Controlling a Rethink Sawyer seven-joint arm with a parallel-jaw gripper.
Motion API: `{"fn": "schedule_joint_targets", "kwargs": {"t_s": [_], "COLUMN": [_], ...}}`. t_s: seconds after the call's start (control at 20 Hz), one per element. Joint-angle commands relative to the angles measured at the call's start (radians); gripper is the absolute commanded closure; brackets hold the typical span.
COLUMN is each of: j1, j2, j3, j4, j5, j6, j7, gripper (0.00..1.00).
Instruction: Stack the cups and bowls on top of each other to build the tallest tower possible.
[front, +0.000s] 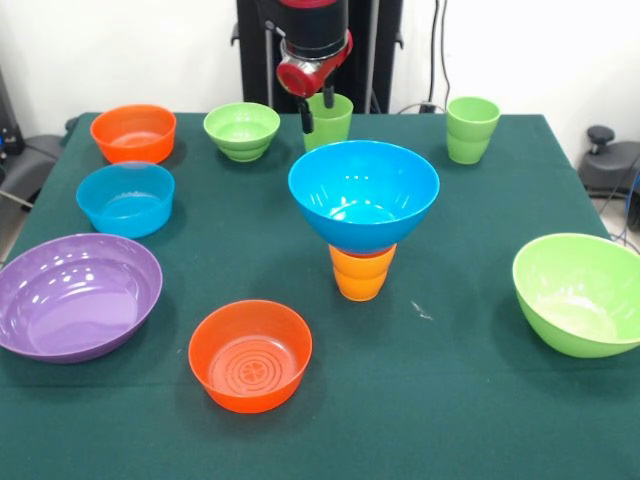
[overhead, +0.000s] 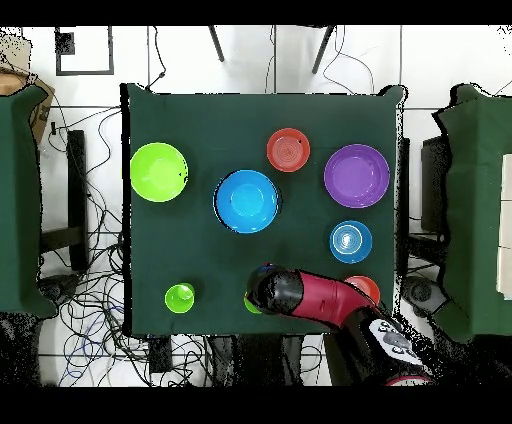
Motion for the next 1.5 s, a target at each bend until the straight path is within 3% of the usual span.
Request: {"fn": "schedule_joint_targets", "kwargs": {"t_s": [0.05, 0.4, 0.7, 1.5], "j1": [0.019, -0.003, 0.043, 0.063], "j2": [0.022, 0.064, 0.099, 0.136], "j3": [0.046, 0.033, -0.005, -0.04], "j4": [-0.028, -0.012, -0.035, -0.024], "j5": [0.004, -0.015, -0.003, -0.027], "j6": [-0.038, -0.068, -0.061, -0.118], "j7": [0.23, 0.224, 0.261, 0.286], "gripper": [0.0, 0.0, 0.0, 0.0]}}
